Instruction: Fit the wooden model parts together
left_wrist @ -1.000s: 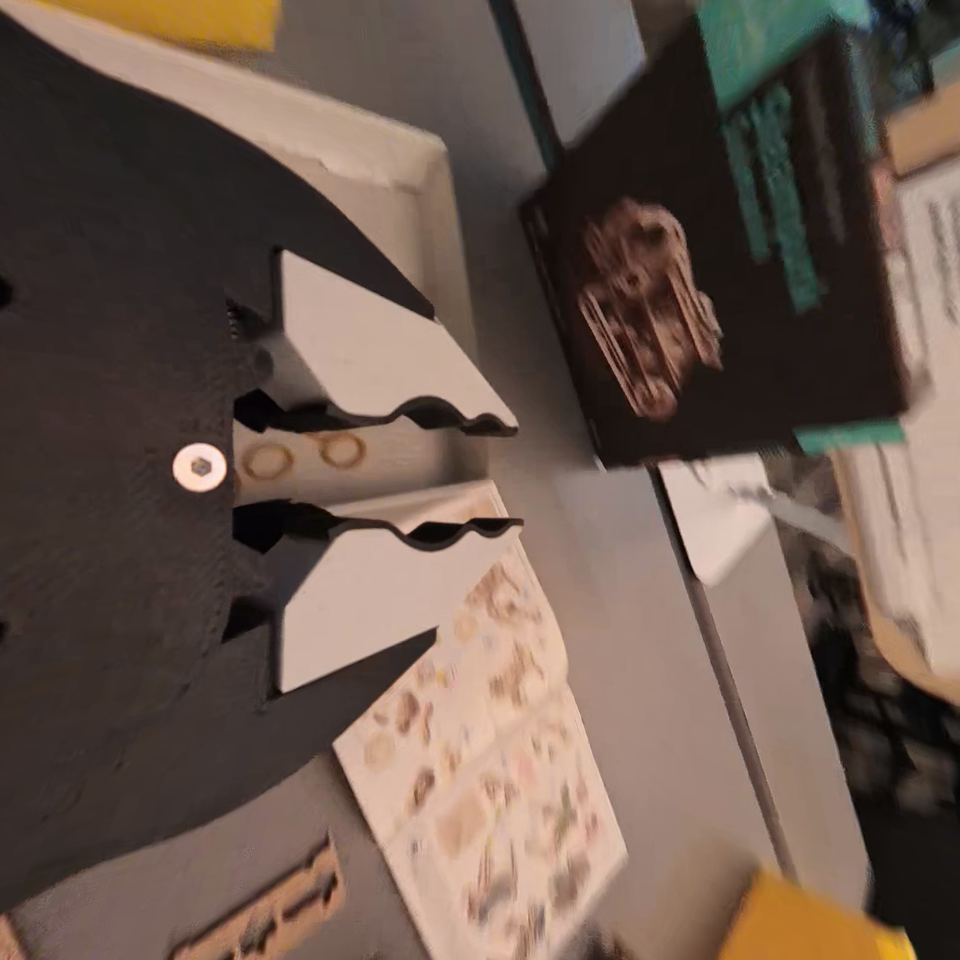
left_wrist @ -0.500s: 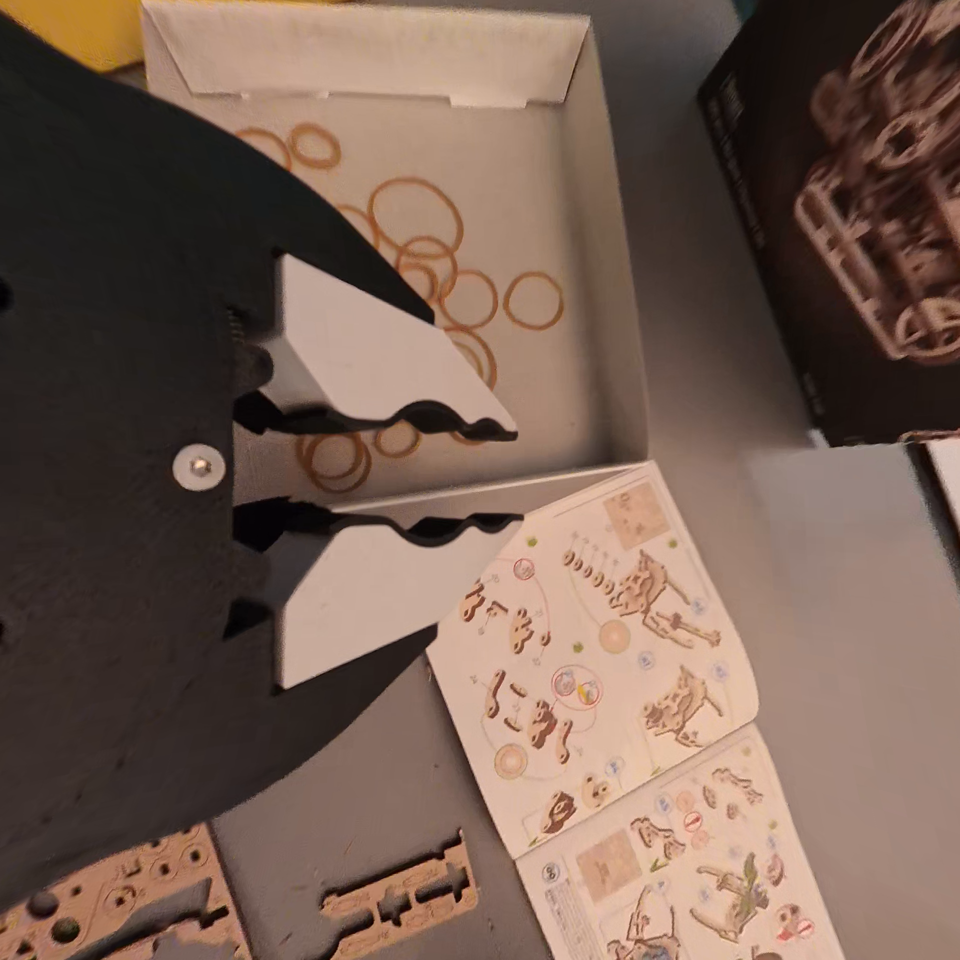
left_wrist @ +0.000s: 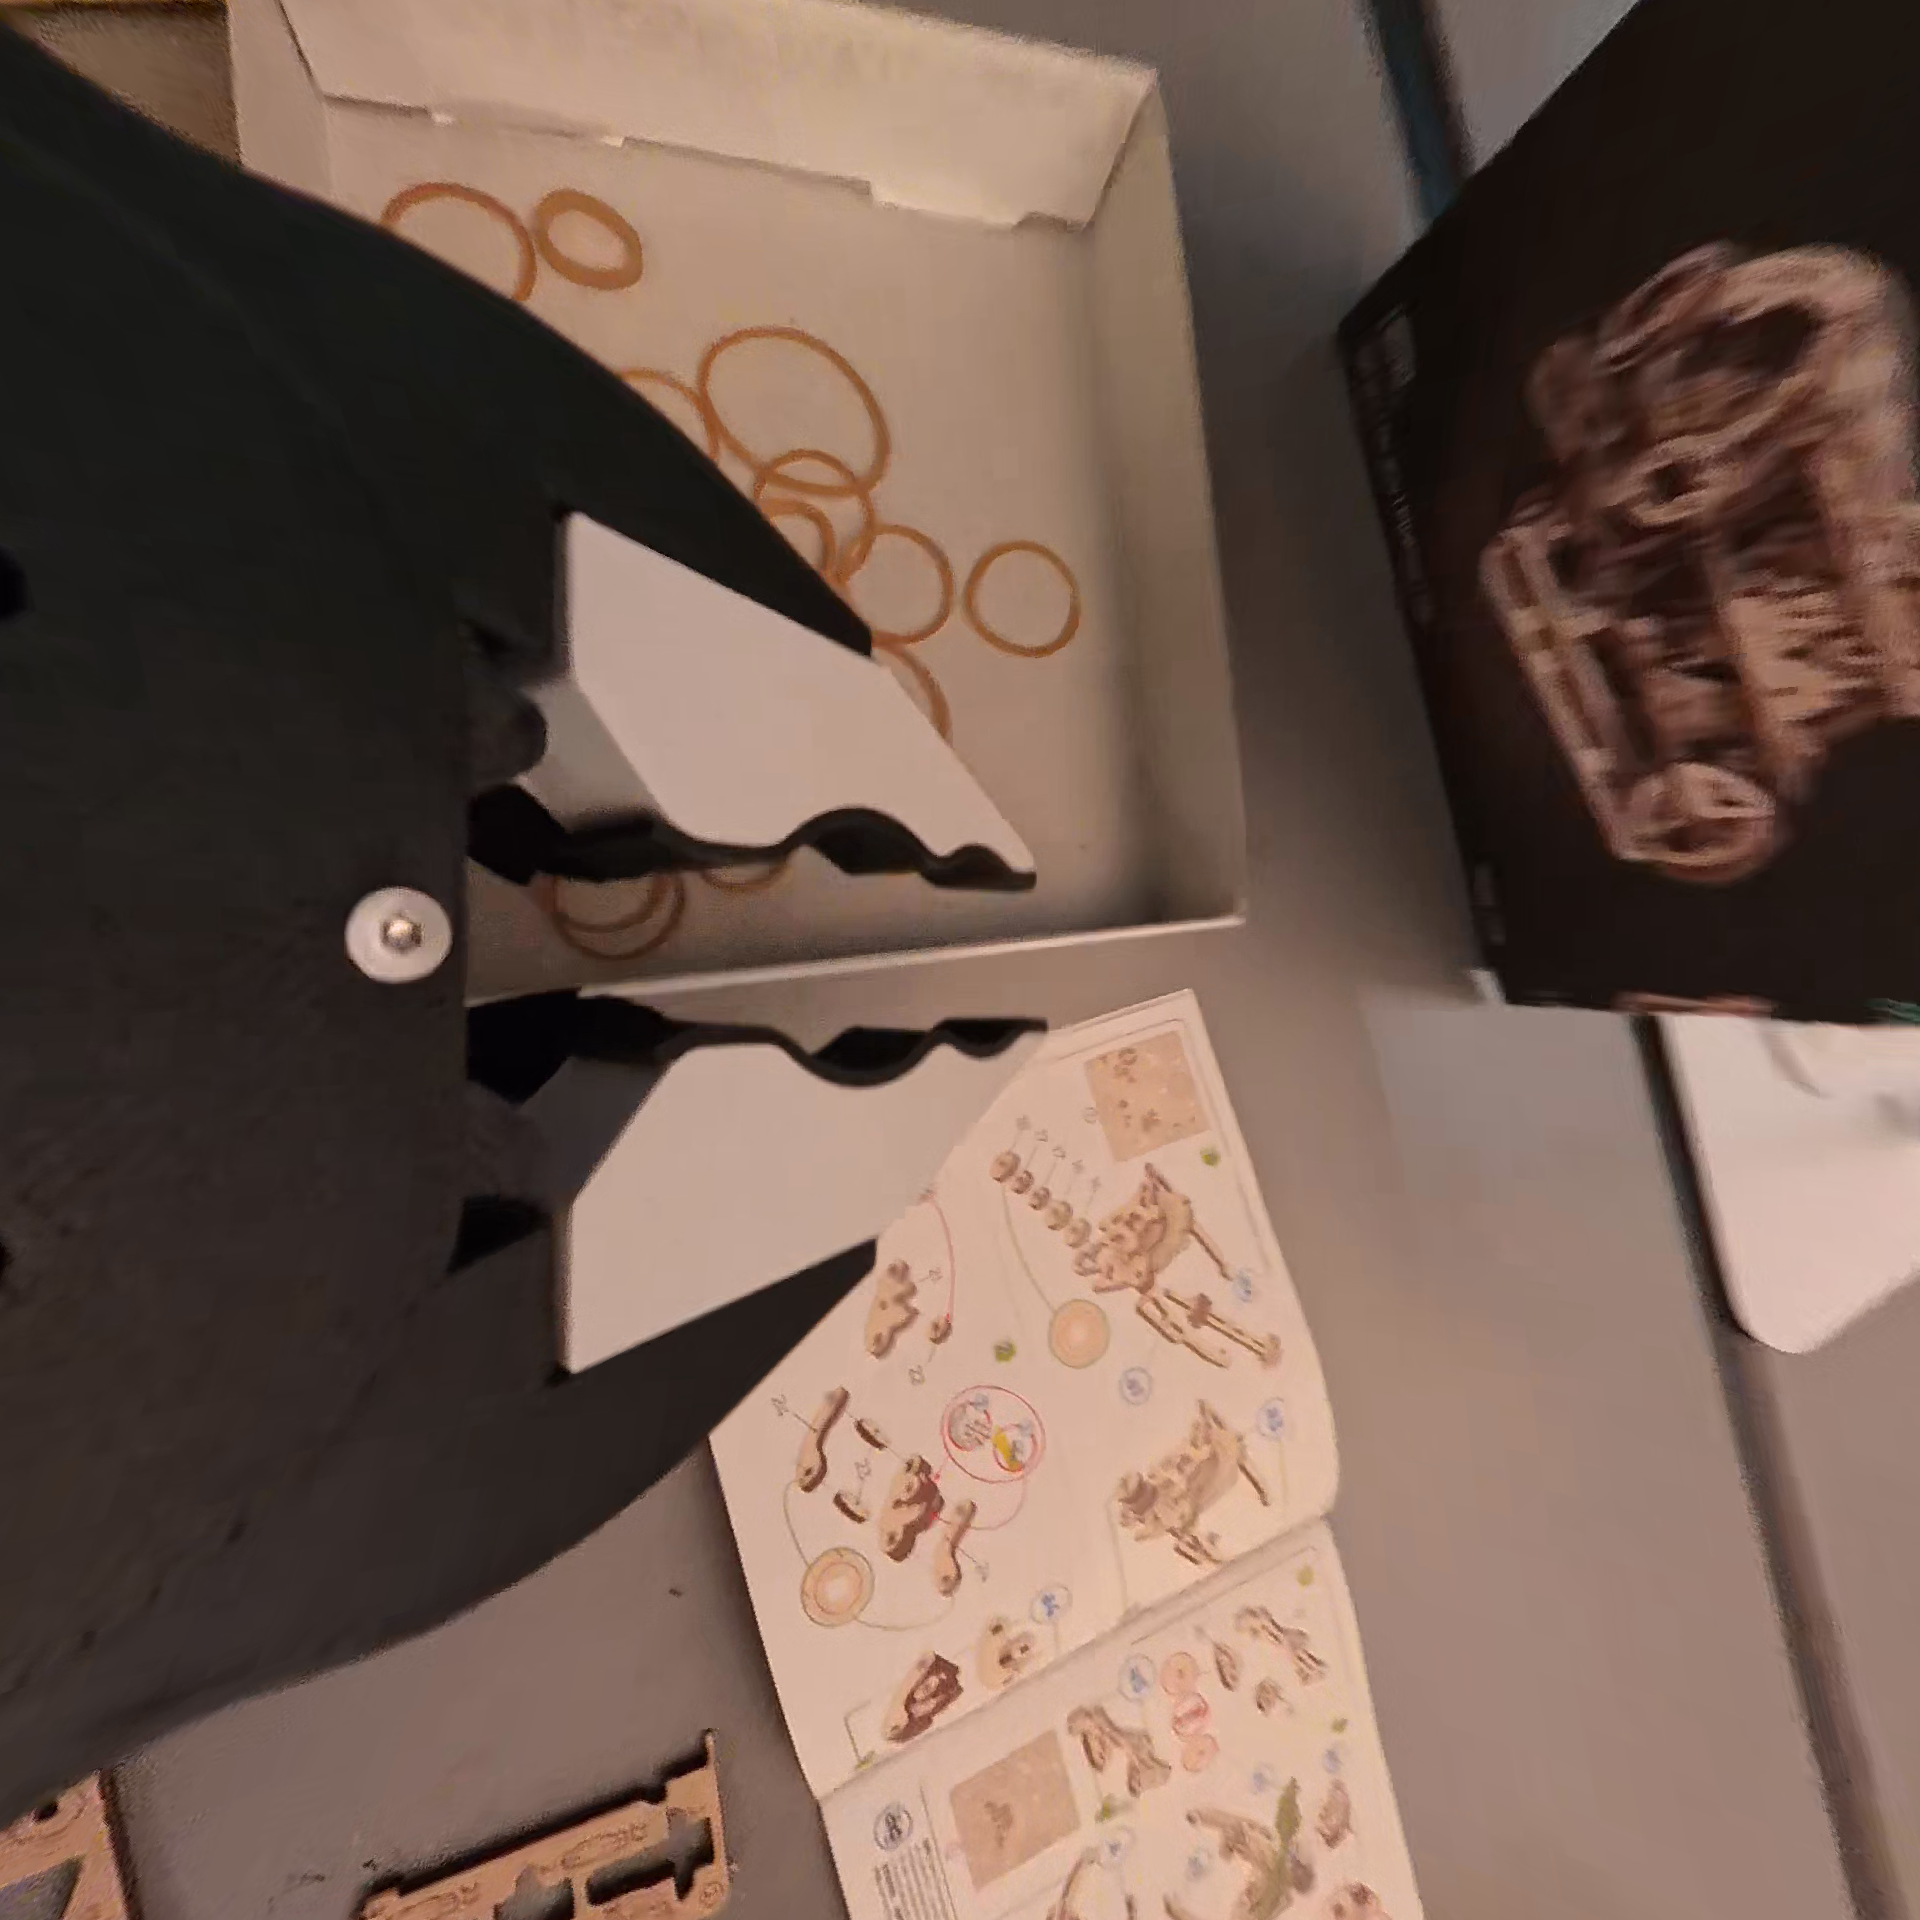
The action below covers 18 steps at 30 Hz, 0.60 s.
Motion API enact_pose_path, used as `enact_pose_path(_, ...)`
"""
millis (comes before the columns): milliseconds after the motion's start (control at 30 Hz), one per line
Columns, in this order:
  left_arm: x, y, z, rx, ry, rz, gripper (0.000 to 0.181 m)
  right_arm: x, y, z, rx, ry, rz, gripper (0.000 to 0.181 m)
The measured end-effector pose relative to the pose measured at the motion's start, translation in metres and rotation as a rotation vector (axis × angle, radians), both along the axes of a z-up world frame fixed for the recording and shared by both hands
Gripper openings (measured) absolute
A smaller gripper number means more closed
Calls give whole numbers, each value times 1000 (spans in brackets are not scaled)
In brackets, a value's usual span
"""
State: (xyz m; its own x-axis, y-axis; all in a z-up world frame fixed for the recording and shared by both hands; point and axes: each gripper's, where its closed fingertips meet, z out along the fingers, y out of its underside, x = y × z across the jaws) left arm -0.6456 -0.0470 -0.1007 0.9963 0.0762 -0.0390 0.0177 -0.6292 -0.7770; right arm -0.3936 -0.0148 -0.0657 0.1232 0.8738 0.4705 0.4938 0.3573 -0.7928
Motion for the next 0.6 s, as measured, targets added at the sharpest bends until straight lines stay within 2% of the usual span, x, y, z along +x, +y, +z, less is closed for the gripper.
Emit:
enact_pose_path(33, 4, 3, 14, 60, 42, -12, 29, 3, 3, 5, 10, 10, -14, 14)
enact_pose_path(100, 32, 7, 43, 194, 94, -110, 31, 10, 8, 15, 33, 37, -41, 14)
enact_pose_path(167, 88, 8, 58, 275, 42, -313, 30, 16, 11, 28, 55, 75, -57, 14)
enact_pose_path(233, 148, 1, 52, 253, -54, -520, 29, 22, 12, 36, 74, 91, -64, 13)
enact_pose_path(333, 205, -14, 28, 162, -106, -739, 21, 28, 7, 43, 126, 77, -44, 12)
enact_pose_path(467, 216, -15, 6, 98, -45, -781, 18, 34, 4, 42, 277, 12, -33, 7)
enact_pose_path(600, 196, -5, 5, 121, 66, -713, 16, 25, -2, 27, 265, -14, 17, 7)
